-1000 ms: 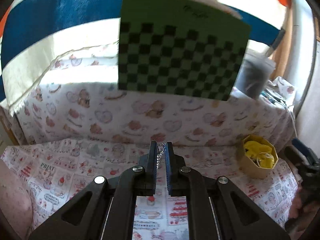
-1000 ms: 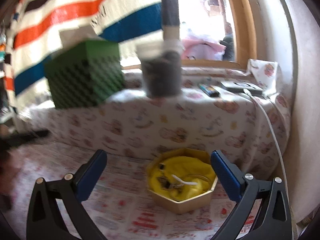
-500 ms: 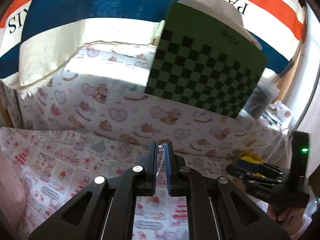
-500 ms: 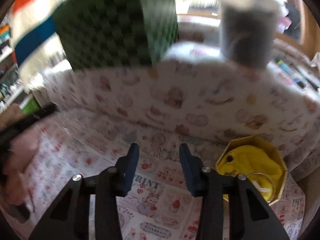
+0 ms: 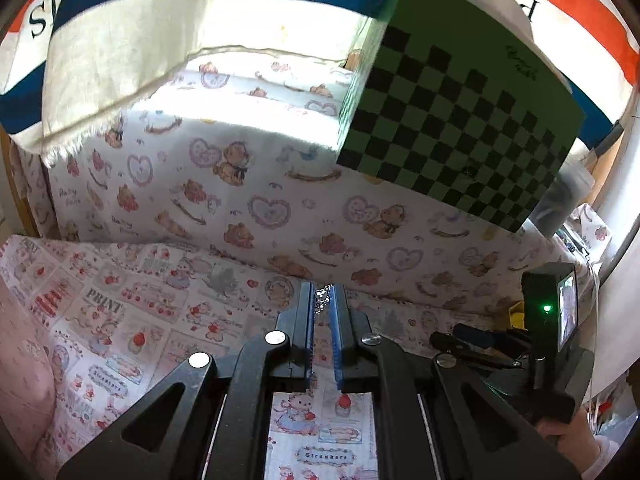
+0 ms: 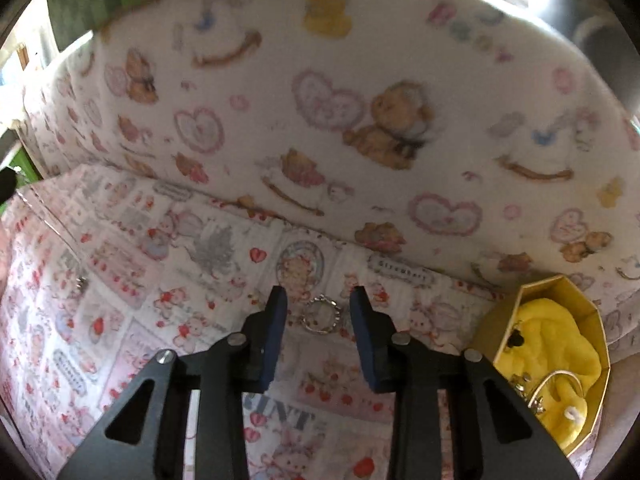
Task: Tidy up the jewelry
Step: 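Close the right gripper on the small silver ring, then carry the ring with the right gripper while the left gripper carries the chain to the yellow box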
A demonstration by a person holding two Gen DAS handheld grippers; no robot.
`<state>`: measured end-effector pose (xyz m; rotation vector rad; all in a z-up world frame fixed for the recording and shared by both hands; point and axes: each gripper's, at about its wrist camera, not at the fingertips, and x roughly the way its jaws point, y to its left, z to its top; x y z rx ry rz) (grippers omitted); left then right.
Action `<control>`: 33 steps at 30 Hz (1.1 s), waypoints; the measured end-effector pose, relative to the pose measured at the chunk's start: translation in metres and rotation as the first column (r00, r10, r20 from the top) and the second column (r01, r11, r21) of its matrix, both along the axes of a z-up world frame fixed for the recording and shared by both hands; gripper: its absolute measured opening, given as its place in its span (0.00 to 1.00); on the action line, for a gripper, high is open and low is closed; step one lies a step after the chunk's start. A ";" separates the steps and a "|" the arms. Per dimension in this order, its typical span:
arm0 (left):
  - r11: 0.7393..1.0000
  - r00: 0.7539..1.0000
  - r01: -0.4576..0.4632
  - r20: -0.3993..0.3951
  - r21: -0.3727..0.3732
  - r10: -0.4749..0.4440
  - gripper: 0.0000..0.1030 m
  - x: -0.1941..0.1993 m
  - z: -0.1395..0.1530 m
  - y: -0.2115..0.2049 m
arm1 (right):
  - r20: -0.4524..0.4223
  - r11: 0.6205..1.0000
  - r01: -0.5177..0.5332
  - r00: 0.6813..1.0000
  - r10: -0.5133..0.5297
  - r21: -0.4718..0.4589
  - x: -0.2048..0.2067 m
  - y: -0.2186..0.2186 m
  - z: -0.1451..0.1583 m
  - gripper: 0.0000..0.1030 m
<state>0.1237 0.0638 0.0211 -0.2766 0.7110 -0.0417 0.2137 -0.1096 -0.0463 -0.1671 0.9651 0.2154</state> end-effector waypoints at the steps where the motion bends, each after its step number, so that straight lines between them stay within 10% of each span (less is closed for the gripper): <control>1: 1.000 1.000 -0.003 -0.003 0.006 0.003 0.07 0.001 -0.001 0.000 | -0.004 1.000 0.005 1.000 -0.005 -0.010 0.002 0.002 0.000 0.28; 13: 0.998 0.999 -0.028 -0.025 0.057 0.030 0.06 0.008 -0.009 -0.003 | 0.011 0.998 0.006 1.000 -0.006 -0.059 -0.012 0.011 -0.004 0.18; 19: 0.999 0.999 0.032 -0.020 -0.042 -0.033 0.06 -0.003 0.004 -0.005 | 0.039 0.997 -0.033 0.999 0.030 0.068 -0.051 -0.010 0.007 0.18; 33: 0.992 0.985 0.129 0.118 -0.015 -0.126 0.06 -0.053 0.061 -0.040 | 0.273 0.948 -0.115 0.962 0.031 0.296 -0.137 -0.075 0.059 0.18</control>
